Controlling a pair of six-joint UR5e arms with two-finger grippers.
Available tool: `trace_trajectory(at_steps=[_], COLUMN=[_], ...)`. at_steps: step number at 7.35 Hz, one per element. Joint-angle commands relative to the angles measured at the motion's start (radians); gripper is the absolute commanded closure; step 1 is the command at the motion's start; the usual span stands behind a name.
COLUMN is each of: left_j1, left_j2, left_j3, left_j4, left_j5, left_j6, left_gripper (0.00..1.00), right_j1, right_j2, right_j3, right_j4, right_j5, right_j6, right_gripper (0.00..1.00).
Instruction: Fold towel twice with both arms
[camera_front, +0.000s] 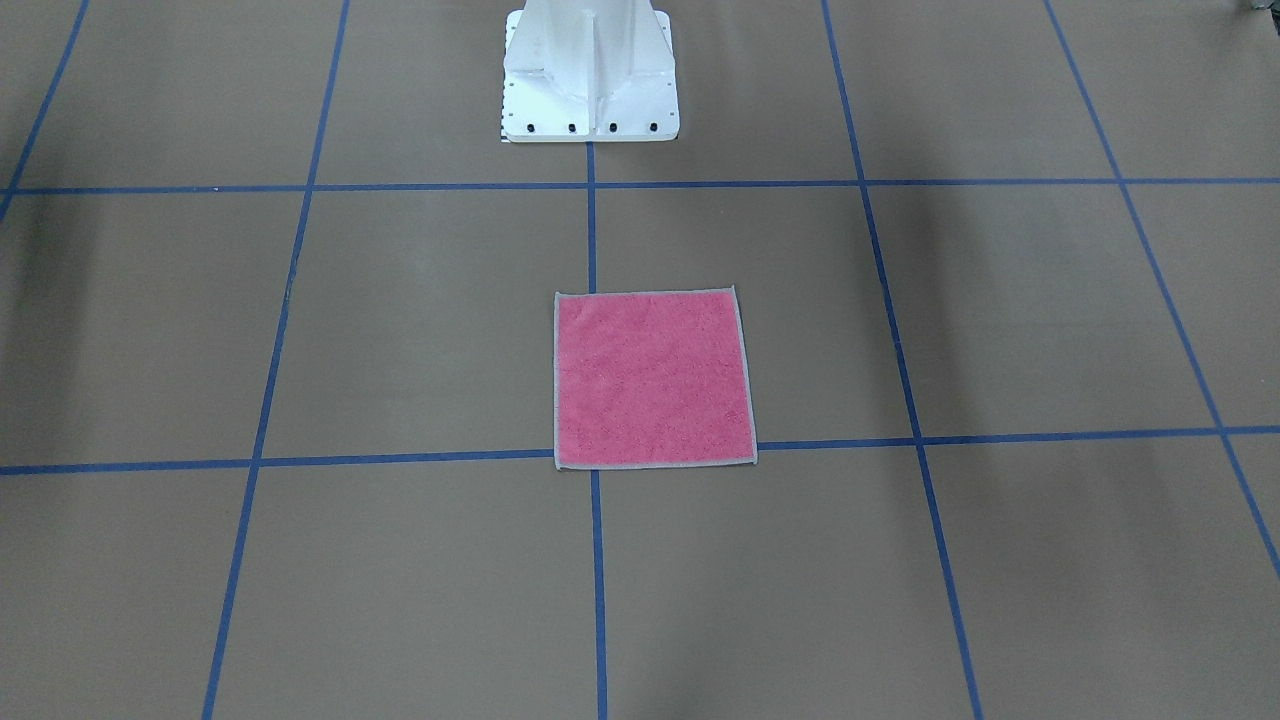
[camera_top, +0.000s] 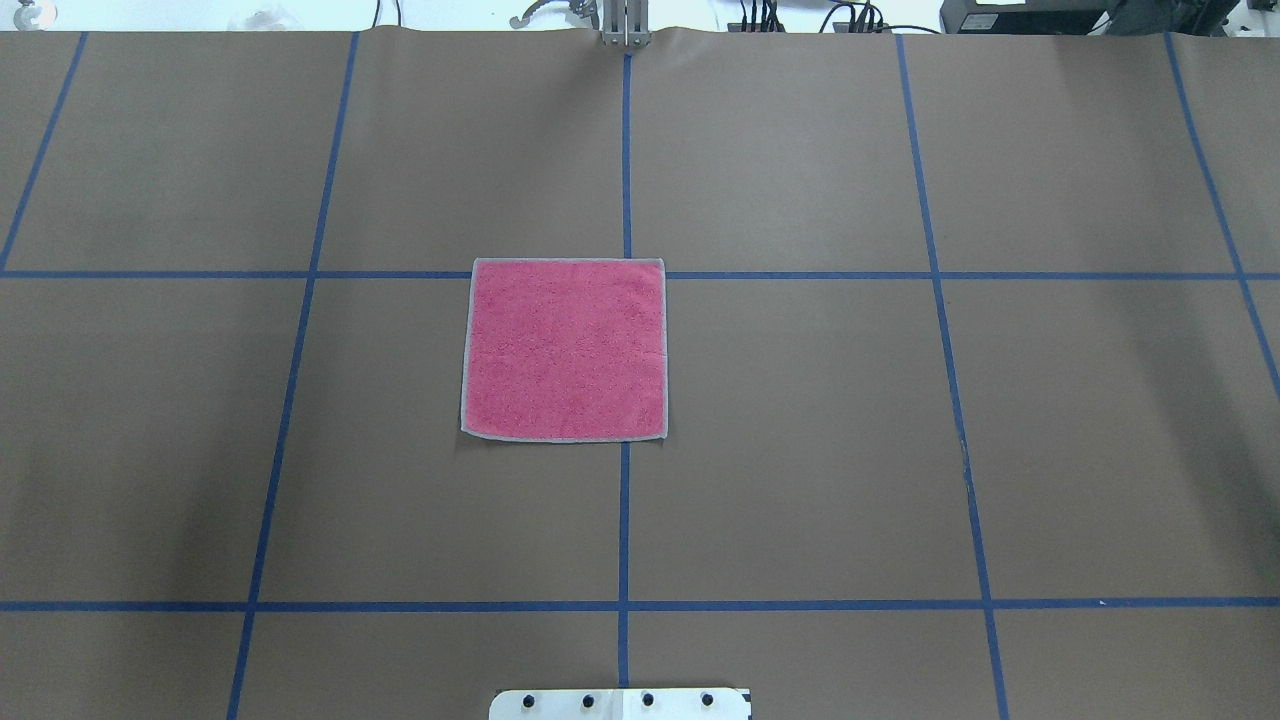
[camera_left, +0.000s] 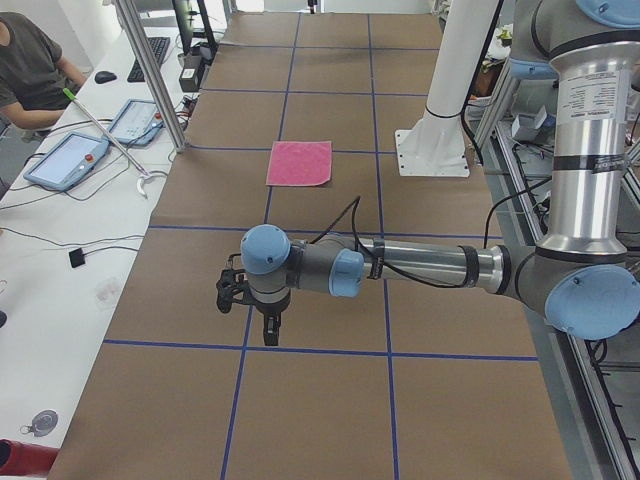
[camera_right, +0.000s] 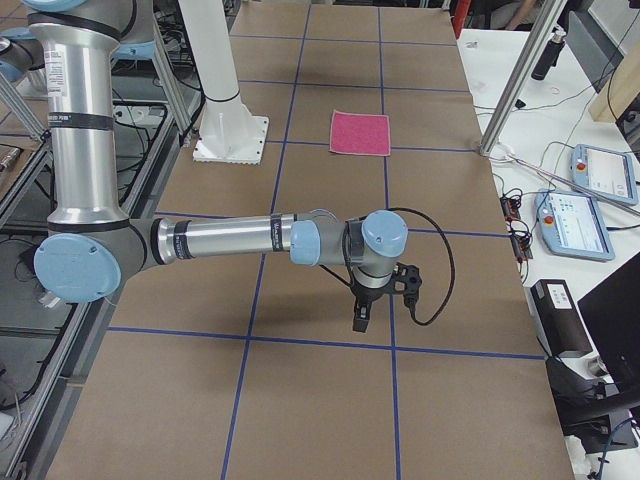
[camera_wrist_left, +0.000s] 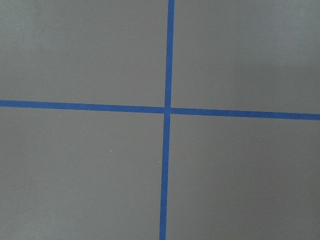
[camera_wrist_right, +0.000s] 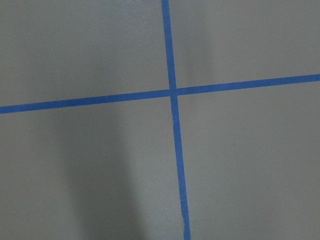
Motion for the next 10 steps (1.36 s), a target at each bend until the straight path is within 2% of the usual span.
trace_trajectory(at_steps=[1, 6, 10], left_j1=[0.000, 0.000, 0.004], left_j2=[0.003, 0.012, 0.018], left_j3=[-0.005, -0.025, -0.029], left_j4=[-0.003, -0.003, -0.008], left_j5=[-0.003, -0.006, -0.009], left_j6=[0.000, -0.011, -0.012], left_gripper=[0.00, 0.00, 0.00], right_j1=[0.001, 0.001, -0.002], right_j2=[-0.002, 0.000, -0.026], right_j3=[-0.002, -0.006, 0.012], right_j4=[-0.001, 0.008, 0.053], right_j5=[0.003, 0.004, 0.073], right_j6=[0.001, 0.004, 0.003], right_gripper=[0.00, 0.00, 0.00])
